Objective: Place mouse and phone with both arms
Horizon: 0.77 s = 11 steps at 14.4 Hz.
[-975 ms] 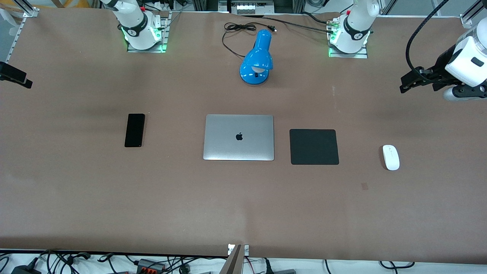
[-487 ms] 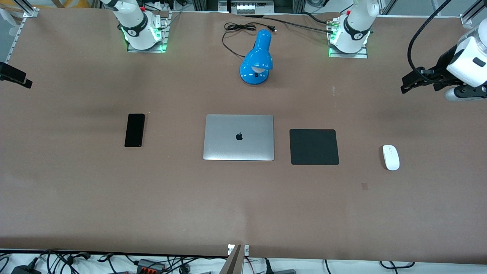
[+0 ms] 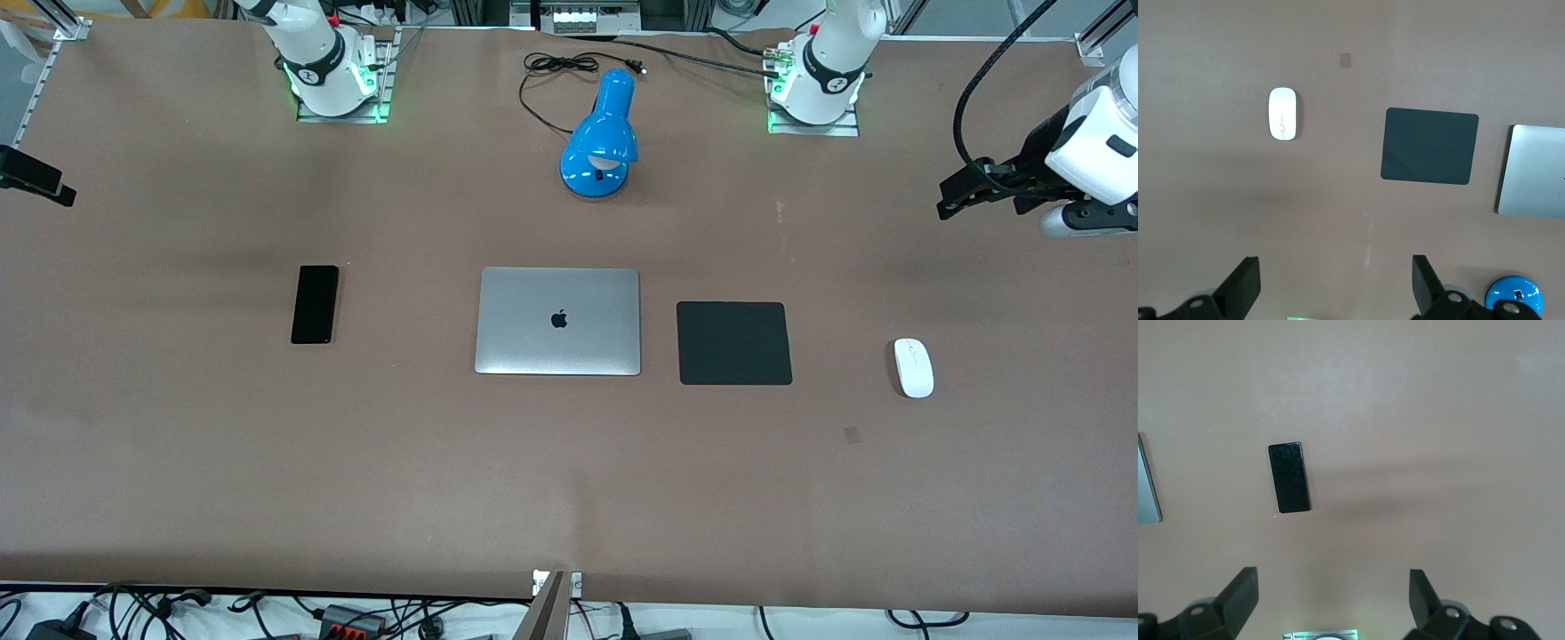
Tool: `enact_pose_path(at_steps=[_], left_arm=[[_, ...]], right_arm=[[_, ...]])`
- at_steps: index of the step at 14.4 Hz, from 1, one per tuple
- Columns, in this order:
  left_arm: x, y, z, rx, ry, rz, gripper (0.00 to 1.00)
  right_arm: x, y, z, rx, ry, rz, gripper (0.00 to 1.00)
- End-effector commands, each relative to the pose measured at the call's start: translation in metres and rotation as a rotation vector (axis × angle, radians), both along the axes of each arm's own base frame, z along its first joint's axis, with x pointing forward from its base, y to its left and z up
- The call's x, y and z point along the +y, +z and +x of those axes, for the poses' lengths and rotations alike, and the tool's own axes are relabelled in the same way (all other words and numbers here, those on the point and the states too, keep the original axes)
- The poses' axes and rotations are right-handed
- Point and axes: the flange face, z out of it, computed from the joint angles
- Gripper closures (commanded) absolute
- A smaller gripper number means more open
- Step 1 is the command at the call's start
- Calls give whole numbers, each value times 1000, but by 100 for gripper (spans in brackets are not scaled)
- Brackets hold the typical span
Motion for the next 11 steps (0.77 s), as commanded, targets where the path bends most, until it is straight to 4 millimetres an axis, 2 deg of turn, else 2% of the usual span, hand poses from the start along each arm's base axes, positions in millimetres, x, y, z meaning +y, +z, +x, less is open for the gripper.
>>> enact_pose_path(at_steps=[1,5,8,10,11], left_arm=[[-2,5,4,2,-21,-15,0],[-1,5,4,2,-18,-15,0],[2,5,5,5,-12,-13,0],[2,-9,7,43,-12,-16,0],[2,-24,11,95,-16,-14,0]], right_arm=[[0,-16,7,42,10,0,0],[0,-31,16,59,12,0,0],[6,-62,33,94,10,11,0],[12,-84,42,120,17,44,0],[13,-95,48,125,14,52,0]])
